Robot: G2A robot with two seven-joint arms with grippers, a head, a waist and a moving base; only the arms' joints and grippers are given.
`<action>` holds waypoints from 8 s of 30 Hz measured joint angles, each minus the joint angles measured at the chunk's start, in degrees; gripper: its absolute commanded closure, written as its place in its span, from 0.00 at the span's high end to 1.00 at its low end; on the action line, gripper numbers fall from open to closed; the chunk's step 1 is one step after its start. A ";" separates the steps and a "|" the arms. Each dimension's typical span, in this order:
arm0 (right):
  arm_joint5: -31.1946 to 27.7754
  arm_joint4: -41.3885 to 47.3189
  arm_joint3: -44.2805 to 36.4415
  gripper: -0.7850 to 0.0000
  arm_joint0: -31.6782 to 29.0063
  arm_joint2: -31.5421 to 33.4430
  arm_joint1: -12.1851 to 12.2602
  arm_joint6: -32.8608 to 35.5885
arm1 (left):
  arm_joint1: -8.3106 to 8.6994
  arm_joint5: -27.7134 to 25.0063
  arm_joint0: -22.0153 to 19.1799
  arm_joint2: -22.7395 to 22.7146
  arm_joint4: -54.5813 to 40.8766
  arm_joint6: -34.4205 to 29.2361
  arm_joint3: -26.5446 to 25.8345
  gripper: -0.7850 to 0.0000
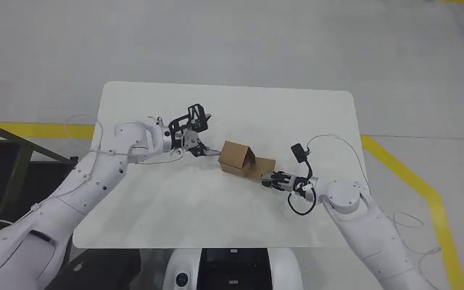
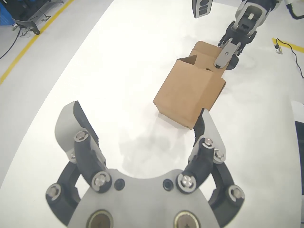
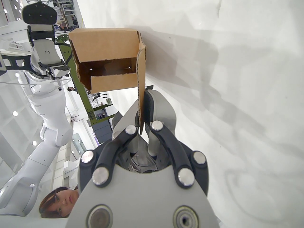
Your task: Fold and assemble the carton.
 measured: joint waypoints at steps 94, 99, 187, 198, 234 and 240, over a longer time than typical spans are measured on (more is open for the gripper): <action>-10.70 35.18 0.27 0.00 7.84 4.88 0.31 30.11 | 14.46 -14.31 15.42 -16.43 -4.87 25.38 -16.08 1.00; -10.59 34.62 -0.33 0.00 7.65 4.67 0.30 29.43 | 14.45 -14.31 15.42 -16.43 -4.87 25.38 -16.09 1.00; -20.91 38.69 14.85 0.92 14.95 -2.35 -2.97 36.13 | 7.54 -14.31 0.00 8.26 5.39 44.49 -2.51 0.80; -20.78 39.28 13.96 1.00 14.34 -0.91 -2.73 36.44 | 7.98 -14.31 0.10 8.80 5.63 46.54 -2.06 0.69; -16.63 35.63 16.14 0.51 12.22 1.93 -2.26 27.35 | 8.81 -14.31 2.30 4.49 2.35 49.84 -4.63 0.47; -15.86 35.81 14.49 0.64 12.19 -0.71 -2.89 28.63 | 8.62 -14.31 3.64 2.85 2.33 49.84 -5.64 0.46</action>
